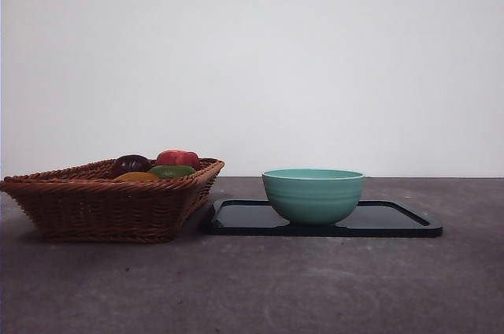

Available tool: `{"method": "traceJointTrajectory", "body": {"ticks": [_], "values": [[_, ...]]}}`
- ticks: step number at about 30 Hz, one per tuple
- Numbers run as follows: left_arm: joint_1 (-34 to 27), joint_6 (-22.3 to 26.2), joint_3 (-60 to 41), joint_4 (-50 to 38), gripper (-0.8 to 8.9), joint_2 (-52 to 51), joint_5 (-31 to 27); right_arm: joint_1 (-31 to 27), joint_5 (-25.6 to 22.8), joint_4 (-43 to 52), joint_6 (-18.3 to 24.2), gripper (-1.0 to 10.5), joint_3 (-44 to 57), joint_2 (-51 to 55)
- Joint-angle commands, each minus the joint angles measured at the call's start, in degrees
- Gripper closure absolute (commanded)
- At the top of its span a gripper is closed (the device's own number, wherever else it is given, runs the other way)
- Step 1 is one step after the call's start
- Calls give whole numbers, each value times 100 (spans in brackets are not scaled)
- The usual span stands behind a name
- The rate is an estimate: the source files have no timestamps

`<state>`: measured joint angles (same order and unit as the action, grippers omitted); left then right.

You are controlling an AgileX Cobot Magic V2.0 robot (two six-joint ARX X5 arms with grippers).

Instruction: Pick up the wifruite, put it on the bowl, pick up the plate, put it on desk

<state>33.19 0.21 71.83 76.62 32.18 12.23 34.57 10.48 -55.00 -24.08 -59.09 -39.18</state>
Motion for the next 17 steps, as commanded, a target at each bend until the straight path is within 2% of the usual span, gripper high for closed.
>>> {"method": "traceJointTrajectory", "body": {"ticks": [1,7,14,17], "values": [[37,74,63,-164,251,-37,31,44,22,37,-55,368,-138,-632],[37,111,63,-195,251,-44,28,-149,24,15,9,368,-490,-2461],[37,109,63,-188,251,-44,28,-708,-13,-721,966,368,-2186,-5080],[37,109,63,-184,251,-44,28,-962,-160,-960,1244,368,-2999,-6013]]}}
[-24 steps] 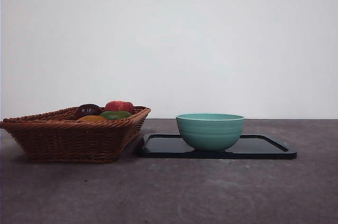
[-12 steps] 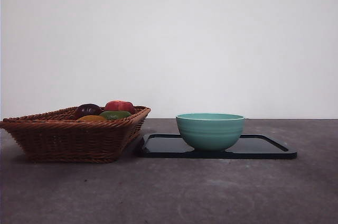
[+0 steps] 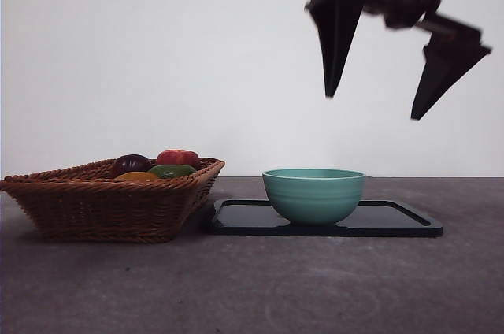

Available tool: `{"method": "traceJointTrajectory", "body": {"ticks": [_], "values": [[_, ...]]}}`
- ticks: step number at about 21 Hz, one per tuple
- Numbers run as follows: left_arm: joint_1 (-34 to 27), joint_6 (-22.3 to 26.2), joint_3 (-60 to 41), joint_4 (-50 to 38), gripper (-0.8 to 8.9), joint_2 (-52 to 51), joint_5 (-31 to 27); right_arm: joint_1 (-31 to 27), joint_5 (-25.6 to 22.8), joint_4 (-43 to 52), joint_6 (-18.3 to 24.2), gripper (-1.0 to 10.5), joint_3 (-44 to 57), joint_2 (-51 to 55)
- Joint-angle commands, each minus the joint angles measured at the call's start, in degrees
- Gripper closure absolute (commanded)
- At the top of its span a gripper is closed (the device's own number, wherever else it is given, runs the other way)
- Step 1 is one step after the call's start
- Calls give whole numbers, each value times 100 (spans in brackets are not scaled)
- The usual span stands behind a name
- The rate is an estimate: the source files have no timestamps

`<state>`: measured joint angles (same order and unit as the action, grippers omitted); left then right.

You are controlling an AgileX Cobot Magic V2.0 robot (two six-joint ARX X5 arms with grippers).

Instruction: Pick up the wifruite, put it on the bowl, pick up the plate, put it on desk

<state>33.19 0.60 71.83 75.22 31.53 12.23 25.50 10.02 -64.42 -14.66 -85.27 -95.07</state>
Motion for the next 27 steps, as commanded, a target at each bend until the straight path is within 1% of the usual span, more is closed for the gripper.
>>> {"method": "traceJointTrajectory", "body": {"ticks": [1,6,9,13,14,16,17,19,20,22,24,26,27], "values": [[37,70,63,-44,251,22,28,-129,-149,-11,328,368,-616,-680],[37,70,63,-35,251,22,28,-411,-144,149,431,368,-1506,-1705],[37,70,63,-35,251,22,28,-487,-142,345,463,369,-1683,-2079],[37,70,63,-35,251,22,28,-501,-103,398,466,370,-1681,-2347],[37,70,63,-24,251,22,28,-498,-103,422,474,387,-1681,-2378],[37,70,63,-24,251,22,28,-501,-105,461,490,523,-1681,-2409],[37,70,63,-24,251,22,28,-505,-109,459,505,571,-1681,-2437],[37,70,63,-13,251,22,28,-516,-103,487,566,581,-1681,-2487],[37,70,63,-17,251,22,28,-516,-105,479,625,642,-1679,-2527],[37,70,63,-17,251,22,28,-516,-101,479,654,799,-1679,-2557],[37,70,63,-22,251,22,28,-516,-81,463,664,854,-1679,-2557],[37,70,63,-22,251,22,28,-516,-83,411,710,940,-1679,-2557],[37,70,63,-22,251,22,28,-516,-90,396,710,940,-1679,-2557]]}}
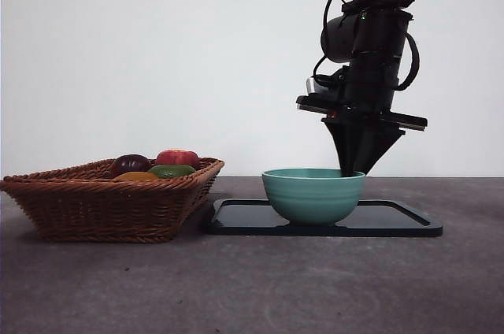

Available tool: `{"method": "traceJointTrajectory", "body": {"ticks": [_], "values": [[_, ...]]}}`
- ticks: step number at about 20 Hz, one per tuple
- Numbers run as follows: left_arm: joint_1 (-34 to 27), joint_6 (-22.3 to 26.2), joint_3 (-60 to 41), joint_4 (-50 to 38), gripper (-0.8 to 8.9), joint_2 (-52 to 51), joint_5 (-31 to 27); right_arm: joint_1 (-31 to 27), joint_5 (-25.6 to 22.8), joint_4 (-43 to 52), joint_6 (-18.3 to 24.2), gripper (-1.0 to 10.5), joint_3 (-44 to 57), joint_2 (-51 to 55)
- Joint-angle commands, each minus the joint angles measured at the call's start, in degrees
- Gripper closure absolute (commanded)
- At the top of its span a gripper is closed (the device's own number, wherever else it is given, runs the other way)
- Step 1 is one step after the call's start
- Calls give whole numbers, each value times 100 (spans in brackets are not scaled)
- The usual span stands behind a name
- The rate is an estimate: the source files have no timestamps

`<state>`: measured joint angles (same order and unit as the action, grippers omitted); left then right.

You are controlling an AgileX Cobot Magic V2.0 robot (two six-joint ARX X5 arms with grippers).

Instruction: Pick up the wifruite, put it on the bowl, pick up the plate, put it on desk

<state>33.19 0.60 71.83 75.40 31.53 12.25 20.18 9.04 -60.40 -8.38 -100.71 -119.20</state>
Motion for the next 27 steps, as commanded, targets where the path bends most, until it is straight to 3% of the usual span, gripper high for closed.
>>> {"method": "traceJointTrajectory", "body": {"ticks": [1,5,11,16,21,27], "values": [[37,72,63,-39,251,22,26,20,-11,4,70,940,-136,-144],[37,85,63,-44,251,22,26,-20,-13,-304,221,939,-175,98],[37,7,63,-39,251,22,26,-4,2,-1187,632,939,-162,1379],[37,7,63,-42,251,22,26,380,63,-1521,754,939,50,2363],[37,7,63,-39,251,22,26,911,116,-1248,758,939,1106,3069],[37,4,63,-39,251,22,26,1185,313,-236,592,939,2887,3279]]}}
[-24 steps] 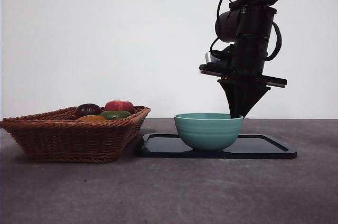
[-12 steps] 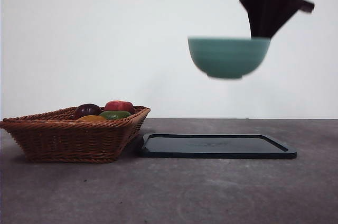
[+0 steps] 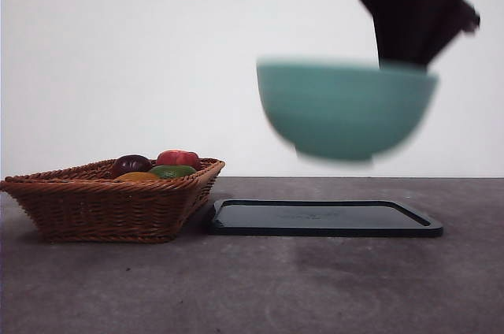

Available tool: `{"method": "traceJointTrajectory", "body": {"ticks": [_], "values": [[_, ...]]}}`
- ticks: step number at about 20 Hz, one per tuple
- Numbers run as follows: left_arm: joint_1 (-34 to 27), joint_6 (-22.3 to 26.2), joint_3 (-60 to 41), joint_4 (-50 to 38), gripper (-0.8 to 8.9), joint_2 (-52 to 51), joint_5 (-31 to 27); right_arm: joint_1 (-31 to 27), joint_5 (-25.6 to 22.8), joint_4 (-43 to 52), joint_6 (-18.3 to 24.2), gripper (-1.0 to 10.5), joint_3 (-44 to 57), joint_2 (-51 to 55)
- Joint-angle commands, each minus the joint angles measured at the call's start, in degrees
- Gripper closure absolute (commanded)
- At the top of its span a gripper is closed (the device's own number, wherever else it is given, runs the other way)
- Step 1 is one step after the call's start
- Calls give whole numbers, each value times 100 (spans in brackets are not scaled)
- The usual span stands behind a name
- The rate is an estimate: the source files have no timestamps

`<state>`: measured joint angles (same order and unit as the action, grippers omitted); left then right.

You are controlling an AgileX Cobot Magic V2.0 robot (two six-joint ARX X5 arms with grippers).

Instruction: Pick up the wifruite, put it on the bowl, pick up the plate, put it on desk

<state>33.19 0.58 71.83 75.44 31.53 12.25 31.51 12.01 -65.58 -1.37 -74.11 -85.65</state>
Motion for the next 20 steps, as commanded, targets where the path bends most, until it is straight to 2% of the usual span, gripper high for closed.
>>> {"method": "traceJointTrajectory", "body": {"ticks": [1,5,9,18,19,20], "values": [[37,7,63,-46,251,22,26,81,-2,603,-275,940,529,-83],[37,7,63,-46,251,22,26,105,-173,1290,-662,940,1244,-92],[37,9,63,-50,251,22,26,111,-293,1491,-929,940,1425,-203],[37,7,63,-48,251,22,26,221,-269,1681,-920,935,1423,-638],[37,7,63,-50,251,22,26,221,-313,1679,-918,892,1423,-638],[37,7,63,-48,251,22,26,221,-321,1690,-916,780,1421,-638]]}}
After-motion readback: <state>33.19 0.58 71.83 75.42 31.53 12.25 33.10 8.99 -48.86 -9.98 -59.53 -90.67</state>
